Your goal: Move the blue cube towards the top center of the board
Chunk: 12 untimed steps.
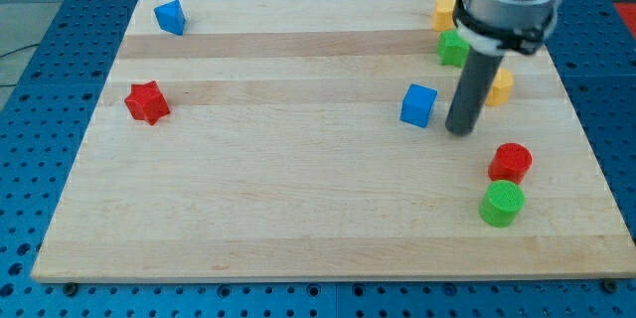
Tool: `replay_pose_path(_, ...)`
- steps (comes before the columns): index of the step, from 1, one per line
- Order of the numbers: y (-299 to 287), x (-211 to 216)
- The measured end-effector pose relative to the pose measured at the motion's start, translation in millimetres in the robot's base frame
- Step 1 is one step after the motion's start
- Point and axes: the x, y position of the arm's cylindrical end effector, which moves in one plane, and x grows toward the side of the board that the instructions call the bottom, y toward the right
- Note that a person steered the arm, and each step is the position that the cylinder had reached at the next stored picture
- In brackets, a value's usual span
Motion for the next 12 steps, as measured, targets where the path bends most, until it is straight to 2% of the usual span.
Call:
replay_pose_path(1,-78.8,-61.8)
replay_pose_path(2,-116.5,-50.6)
replay_pose_path(3,-17.1,-41.4)
replay_pose_path(4,11.0,-2.0)
replay_pose_path(5,-54.1,23.2)
replay_pose_path(6,-95.0,-14.7)
replay_pose_path(7,-87.6,-19.3)
replay_pose_path(8,-121.4,-81.4)
replay_pose_path(9,-115.8,-98.7)
replay_pose_path(10,-62.9,-96.3)
replay_pose_path(11,-112.0,-163.2)
replay_pose_path(12,-219.0,-178.9)
